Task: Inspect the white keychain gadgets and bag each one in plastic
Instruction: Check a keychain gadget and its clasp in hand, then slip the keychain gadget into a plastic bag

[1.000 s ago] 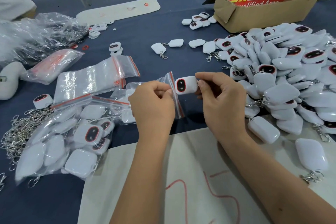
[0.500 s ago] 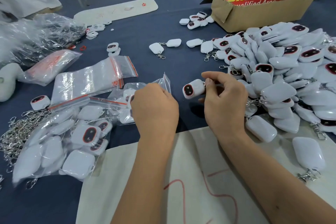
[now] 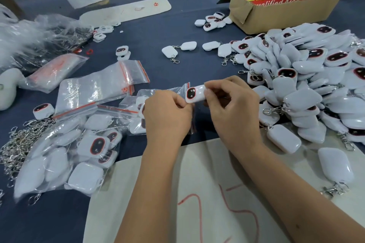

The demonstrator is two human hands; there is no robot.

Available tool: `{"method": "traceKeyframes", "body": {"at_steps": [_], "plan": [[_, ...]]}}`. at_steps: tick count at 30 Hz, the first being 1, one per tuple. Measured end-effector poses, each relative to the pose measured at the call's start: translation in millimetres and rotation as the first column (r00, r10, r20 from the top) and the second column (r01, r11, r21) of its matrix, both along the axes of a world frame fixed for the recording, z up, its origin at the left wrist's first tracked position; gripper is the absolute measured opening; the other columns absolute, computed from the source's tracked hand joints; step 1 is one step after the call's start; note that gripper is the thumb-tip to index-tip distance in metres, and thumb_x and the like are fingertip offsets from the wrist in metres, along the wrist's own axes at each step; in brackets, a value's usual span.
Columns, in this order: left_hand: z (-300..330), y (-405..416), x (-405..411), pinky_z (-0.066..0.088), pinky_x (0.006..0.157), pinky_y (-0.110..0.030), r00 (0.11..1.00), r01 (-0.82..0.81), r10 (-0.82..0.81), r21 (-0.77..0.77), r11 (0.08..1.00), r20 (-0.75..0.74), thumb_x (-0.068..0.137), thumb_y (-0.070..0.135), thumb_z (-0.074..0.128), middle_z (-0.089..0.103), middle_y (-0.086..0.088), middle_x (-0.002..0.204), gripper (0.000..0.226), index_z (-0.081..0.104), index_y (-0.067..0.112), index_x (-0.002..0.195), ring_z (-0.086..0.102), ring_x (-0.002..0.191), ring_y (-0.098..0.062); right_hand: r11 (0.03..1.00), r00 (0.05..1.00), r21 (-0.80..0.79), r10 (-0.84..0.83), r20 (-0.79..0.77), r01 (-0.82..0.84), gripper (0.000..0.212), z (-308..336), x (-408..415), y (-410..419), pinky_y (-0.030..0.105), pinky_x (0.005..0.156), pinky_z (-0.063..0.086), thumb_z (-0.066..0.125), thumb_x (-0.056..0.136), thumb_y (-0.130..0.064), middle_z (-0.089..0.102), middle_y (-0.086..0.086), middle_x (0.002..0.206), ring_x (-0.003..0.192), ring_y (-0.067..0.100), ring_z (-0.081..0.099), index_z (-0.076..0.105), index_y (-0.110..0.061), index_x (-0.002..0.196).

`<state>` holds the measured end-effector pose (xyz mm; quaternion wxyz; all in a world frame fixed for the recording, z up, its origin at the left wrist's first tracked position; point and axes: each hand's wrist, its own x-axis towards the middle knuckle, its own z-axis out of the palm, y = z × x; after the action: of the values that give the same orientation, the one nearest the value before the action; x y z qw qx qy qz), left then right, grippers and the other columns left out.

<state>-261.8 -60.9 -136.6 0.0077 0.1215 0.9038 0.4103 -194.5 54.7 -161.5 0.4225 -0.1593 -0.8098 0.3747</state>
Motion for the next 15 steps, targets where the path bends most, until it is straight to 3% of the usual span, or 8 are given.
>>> {"method": "traceKeyframes", "body": {"at_steps": [5,10,15], "plan": [[0,-6,2,0.062,0.069,-0.046,0.998,-0.052,0.047,0.152,0.987,0.041,0.077,0.007,0.06,0.07,-0.002,0.06,0.019,0.069,0.015,0.063,0.072,0.065,-0.03,0.997,0.998,-0.071,0.025,0.06,-0.021,0.009,1,0,0,0.028,0.076,0.056,0.078,0.088,-0.005,0.068,-0.002,0.088,0.077,0.01,0.066,0.08,-0.012,0.094],[2,-1,7,0.048,0.058,-0.023,0.978,-0.115,0.142,0.174,0.978,-0.153,0.08,0.015,0.065,0.064,0.01,0.058,0.016,0.065,0.02,0.065,0.062,0.061,-0.006,0.998,0.992,-0.034,0.061,0.107,-0.058,0.012,0,0,-1,0.031,0.076,0.057,0.079,0.085,-0.005,0.071,-0.001,0.087,0.074,0.011,0.068,0.081,-0.011,0.095],[-3,6,5,0.055,0.076,-0.043,0.982,-0.063,0.082,0.115,0.991,-0.169,0.086,0.015,0.065,0.068,0.004,0.069,0.014,0.066,0.018,0.073,0.067,0.074,-0.022,0.976,0.975,-0.106,0.2,0.091,-0.19,0.015,-3,-1,-1,0.034,0.077,0.06,0.076,0.086,-0.002,0.074,-0.004,0.087,0.076,0.01,0.072,0.081,-0.013,0.096]]}}
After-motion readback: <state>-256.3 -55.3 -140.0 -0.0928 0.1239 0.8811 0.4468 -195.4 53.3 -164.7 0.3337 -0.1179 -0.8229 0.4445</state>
